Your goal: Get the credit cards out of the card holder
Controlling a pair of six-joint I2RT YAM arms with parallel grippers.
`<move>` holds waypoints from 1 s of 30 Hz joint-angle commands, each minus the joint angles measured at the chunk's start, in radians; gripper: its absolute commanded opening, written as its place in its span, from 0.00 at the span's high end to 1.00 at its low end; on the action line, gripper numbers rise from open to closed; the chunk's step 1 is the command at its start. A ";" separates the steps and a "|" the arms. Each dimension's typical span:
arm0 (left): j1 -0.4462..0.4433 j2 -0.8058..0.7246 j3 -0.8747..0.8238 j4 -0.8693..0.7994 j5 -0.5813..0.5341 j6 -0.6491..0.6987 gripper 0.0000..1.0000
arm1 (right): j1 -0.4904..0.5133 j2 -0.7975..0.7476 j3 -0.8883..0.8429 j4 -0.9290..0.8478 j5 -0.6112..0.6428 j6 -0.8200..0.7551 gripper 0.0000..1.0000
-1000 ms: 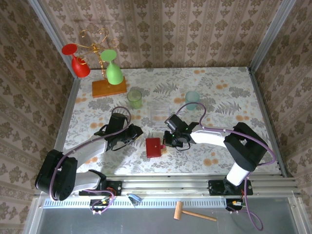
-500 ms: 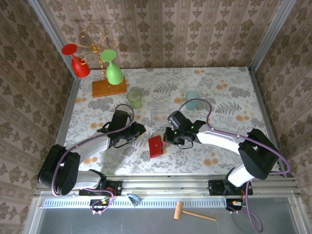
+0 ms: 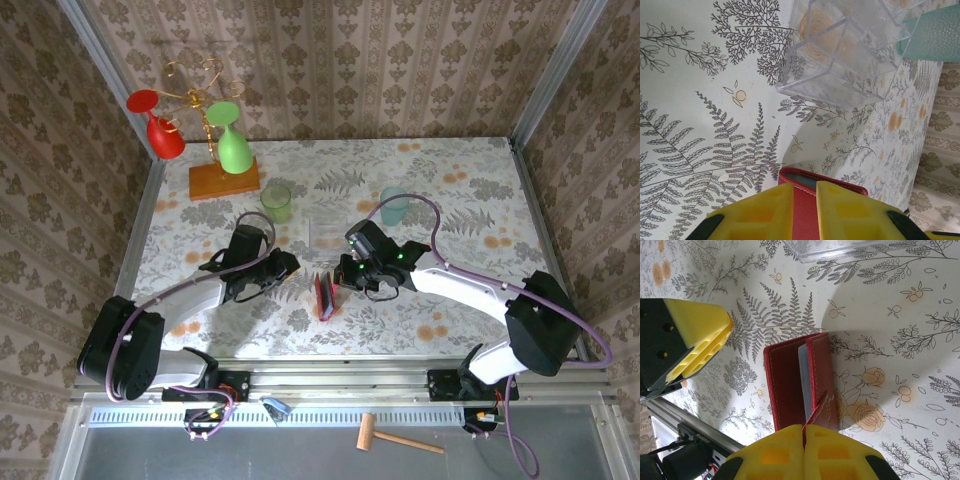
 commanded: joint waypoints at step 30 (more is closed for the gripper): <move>-0.079 0.113 0.051 0.062 0.049 0.003 0.80 | 0.056 -0.009 0.071 0.027 -0.035 0.056 1.00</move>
